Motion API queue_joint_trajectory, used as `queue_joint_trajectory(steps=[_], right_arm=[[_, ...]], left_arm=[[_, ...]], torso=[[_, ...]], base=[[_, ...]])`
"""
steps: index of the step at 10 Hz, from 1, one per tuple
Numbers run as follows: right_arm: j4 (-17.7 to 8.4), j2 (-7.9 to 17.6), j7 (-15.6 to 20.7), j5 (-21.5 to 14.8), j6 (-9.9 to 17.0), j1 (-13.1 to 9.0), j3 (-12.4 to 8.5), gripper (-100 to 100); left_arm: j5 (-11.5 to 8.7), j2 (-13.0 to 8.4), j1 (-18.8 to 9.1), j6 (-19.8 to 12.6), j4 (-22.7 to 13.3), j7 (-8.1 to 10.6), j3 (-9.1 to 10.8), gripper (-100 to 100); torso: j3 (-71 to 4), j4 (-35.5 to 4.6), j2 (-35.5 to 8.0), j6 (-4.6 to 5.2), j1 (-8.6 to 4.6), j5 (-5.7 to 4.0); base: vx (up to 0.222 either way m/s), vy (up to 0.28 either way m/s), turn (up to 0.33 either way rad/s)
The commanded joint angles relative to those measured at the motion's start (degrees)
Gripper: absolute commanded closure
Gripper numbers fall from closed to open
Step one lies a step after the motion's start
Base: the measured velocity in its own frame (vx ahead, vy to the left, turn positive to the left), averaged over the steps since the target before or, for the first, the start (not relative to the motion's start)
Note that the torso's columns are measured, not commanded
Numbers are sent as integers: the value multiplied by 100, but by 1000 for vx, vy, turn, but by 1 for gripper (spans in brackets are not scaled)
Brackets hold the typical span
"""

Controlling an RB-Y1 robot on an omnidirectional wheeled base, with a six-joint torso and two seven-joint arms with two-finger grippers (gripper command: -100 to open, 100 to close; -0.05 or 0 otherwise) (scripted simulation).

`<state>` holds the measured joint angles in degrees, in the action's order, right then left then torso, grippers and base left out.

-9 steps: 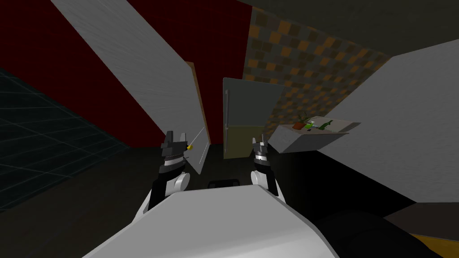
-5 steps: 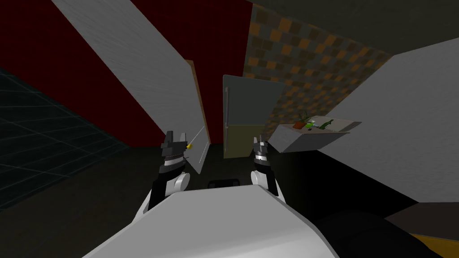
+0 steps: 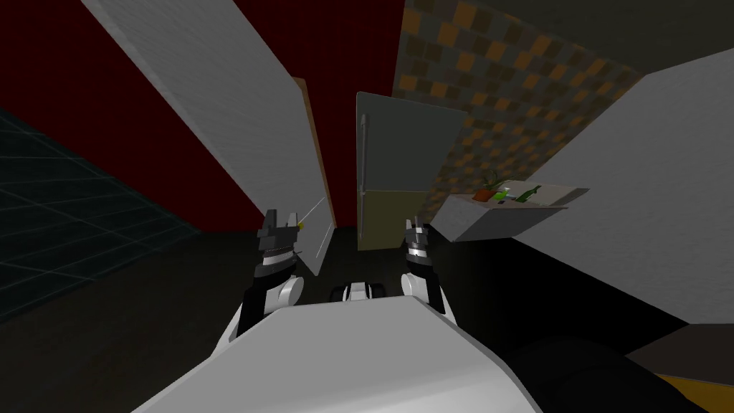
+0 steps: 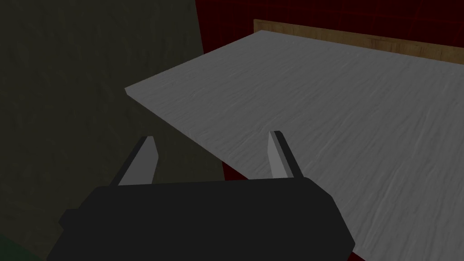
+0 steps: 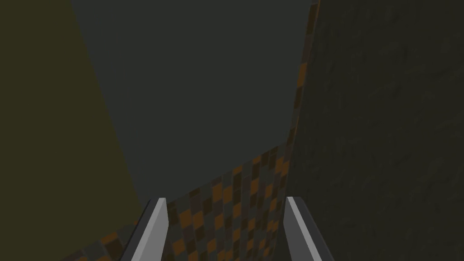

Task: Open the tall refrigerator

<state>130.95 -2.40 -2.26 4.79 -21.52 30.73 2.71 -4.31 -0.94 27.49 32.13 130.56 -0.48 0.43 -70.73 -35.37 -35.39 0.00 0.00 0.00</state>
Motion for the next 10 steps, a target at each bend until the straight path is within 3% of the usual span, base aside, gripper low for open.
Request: queue_joint_trajectory(steps=[1,2,3,5,10], right_arm=[[-6,286,5,-61,-8,-6,-26,-100],[-11,444,10,-122,-16,-11,-52,-100],[-11,497,10,-122,-16,-11,-52,-100],[-22,865,24,-303,-41,-27,-129,-100],[-21,1495,82,-1037,-150,-79,-443,-100]], left_arm=[[0,0,0,0,0,0,0,0],[0,0,1,0,-2,0,0,0],[0,0,1,-1,-3,0,0,0],[0,0,2,-1,-3,0,0,0],[0,1,2,0,-2,0,-1,0]], torso=[[-846,-423,-423,0,0,0],[-1243,-611,-612,0,2,1],[-1358,-666,-661,0,7,2],[-1386,-688,-684,0,2,1],[-1388,-690,-683,0,10,3]], base=[[22,12,-31],[37,30,-57],[31,26,-24],[49,43,-60],[105,90,-135]])
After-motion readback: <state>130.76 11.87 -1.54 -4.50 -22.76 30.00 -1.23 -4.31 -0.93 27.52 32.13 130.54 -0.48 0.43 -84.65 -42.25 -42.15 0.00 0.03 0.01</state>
